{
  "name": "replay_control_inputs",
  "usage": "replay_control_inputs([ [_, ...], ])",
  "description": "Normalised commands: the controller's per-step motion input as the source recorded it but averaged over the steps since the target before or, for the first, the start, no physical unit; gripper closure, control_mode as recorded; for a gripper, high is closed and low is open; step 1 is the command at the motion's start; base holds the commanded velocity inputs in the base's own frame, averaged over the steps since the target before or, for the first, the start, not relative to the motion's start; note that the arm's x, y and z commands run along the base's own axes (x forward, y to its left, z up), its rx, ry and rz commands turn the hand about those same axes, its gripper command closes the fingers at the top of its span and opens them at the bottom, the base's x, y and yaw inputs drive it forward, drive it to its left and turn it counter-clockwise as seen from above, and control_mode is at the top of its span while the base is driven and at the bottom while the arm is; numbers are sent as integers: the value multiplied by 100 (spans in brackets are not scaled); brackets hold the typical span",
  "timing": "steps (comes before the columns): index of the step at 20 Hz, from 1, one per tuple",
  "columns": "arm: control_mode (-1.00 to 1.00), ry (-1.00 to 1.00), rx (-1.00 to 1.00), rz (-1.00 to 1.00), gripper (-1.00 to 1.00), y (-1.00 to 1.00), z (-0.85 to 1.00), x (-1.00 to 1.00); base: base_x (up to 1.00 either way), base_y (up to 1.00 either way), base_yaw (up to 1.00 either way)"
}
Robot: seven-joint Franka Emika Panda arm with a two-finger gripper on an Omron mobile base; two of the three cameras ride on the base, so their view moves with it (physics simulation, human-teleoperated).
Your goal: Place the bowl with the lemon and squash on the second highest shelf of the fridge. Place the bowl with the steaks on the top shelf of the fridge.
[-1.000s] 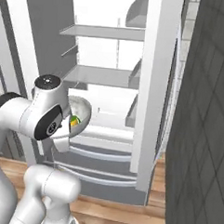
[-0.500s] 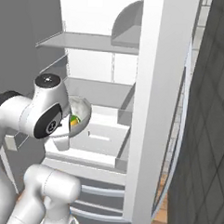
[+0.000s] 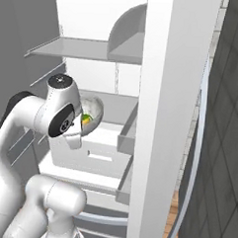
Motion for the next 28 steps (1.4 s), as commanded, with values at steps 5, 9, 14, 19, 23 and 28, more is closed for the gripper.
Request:
replay_control_inputs([
  [5,-100,-5,0,0,100,0,0,100,0,0,0],
  [9,-100,-1,0,0,100,-2,0,100,0,0,0],
  [14,-100,0,0,0,100,0,-18,92,0,0,0],
  [19,-100,0,0,0,100,0,-30,78,0,0,0],
  [23,-100,0,0,0,100,0,-22,60,0,0,0],
  [28,-100,0,-1,0,100,0,-33,27,0,0,0],
])
